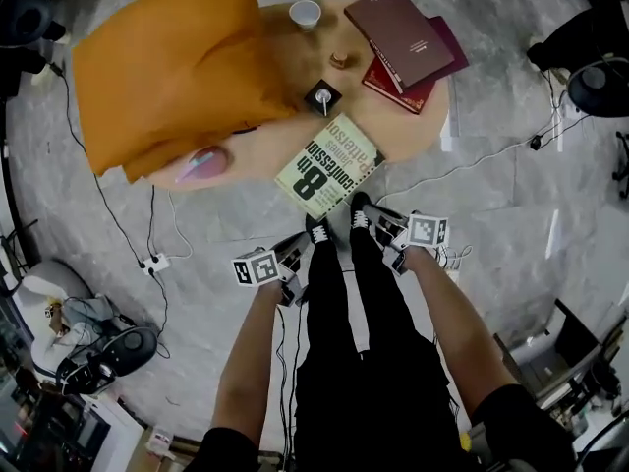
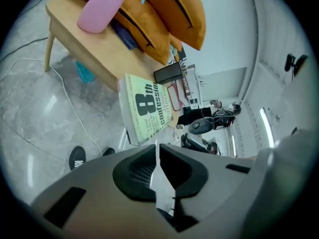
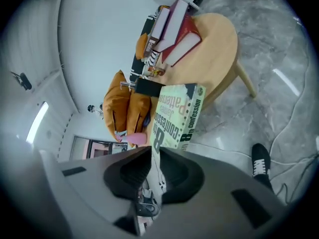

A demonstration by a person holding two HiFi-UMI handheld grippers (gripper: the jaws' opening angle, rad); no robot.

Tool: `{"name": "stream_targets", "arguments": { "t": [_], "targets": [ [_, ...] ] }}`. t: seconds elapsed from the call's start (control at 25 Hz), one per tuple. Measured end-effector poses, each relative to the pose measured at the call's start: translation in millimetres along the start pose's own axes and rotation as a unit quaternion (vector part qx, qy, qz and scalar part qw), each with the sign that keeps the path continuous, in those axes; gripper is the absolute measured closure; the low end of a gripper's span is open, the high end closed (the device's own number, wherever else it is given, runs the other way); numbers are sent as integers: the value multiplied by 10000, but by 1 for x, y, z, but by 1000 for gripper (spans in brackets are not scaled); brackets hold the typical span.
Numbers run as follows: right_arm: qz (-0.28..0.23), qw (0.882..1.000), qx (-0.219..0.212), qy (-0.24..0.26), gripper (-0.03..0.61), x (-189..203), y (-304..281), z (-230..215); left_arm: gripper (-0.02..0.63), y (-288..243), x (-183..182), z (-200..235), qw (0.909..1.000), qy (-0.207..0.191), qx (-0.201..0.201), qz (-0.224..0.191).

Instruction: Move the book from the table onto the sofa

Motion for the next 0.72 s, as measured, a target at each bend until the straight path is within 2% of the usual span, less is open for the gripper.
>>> {"name": "stream_targets", "arguments": {
  "t": [0.08, 0.12, 0.2, 0.24, 0.32, 0.48, 0.72],
  "targets": [
    [16, 9999, -129, -46, 493, 0, -9, -19, 596, -15, -9, 17, 9999, 95, 75, -80],
    [25, 9998, -199, -71, 458, 0, -13, -28, 573, -22, -12, 23, 9996, 193, 174, -126],
    [35, 9993, -358, -112, 401, -2, -18, -43, 443, -35, -16, 33, 9970, 527, 498, -259],
    [23, 9988, -469, -136, 369, -4, -20, -49, 398, -41, -18, 37, 9946, 718, 658, -360],
    [-21, 9971, -742, -178, 327, -10, -25, -55, 355, -50, -21, 44, 9881, 1059, 943, -589],
    [-123, 9938, -1072, -251, 295, -22, -39, -64, 321, -63, -28, 52, 9744, 1507, 1429, -856],
    [-37, 9890, -1437, -335, 295, -36, -67, -80, 321, -83, -37, 68, 9707, 1544, 1604, -905]
  ]
}}
Point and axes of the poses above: the fingertips, and each gripper's own axes: y backward along the fingers, z to its left, x out of its underside, the point moved 3 cm from there along y, backward along the fingers, and after that the axes turned 4 degrees about -x, right-handed, at the moved point
